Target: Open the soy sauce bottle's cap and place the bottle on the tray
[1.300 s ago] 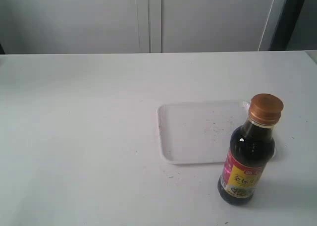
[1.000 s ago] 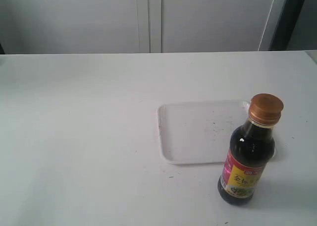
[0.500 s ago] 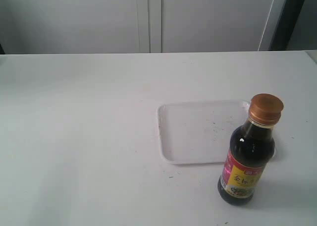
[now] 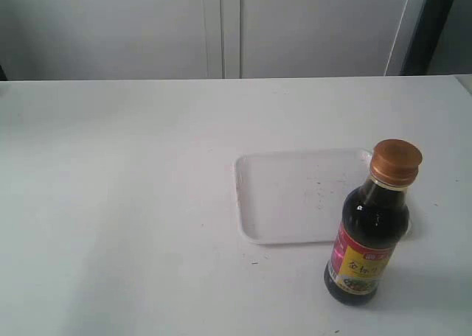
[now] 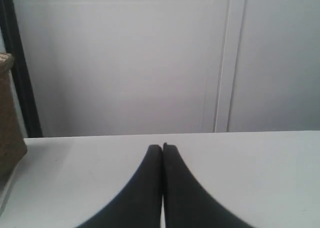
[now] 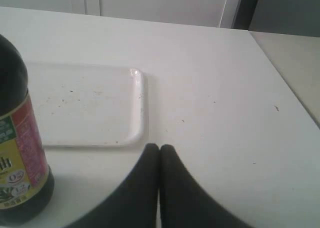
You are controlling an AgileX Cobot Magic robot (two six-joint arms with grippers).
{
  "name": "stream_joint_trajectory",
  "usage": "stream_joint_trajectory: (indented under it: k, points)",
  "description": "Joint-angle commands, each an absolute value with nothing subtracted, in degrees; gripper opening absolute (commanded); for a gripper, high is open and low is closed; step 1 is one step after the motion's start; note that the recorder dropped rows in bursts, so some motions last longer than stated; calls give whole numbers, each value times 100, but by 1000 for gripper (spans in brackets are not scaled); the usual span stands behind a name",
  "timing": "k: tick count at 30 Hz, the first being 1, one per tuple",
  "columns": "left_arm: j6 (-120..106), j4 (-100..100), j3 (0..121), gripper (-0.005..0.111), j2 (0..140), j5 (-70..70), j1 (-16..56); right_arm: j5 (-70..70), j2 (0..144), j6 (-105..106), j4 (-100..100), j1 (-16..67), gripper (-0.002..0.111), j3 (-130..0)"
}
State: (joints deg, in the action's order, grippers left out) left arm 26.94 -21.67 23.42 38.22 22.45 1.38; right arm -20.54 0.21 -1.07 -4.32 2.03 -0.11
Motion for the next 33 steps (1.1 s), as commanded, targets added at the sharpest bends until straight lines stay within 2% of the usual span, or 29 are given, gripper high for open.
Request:
stream_joint_trajectory:
  k: [1, 10, 33]
  points:
    - [3534, -3133, 2549, 0, 4362, 2937, 126, -2013, 0, -132, -447, 226, 0, 0]
    - [4500, -4433, 2891, 0, 5208, 3928, 126, -2013, 0, -132, -447, 226, 0, 0]
    - [5021, -5834, 2938, 0, 6180, 5762, 179, -2013, 0, -132, -447, 226, 0, 0]
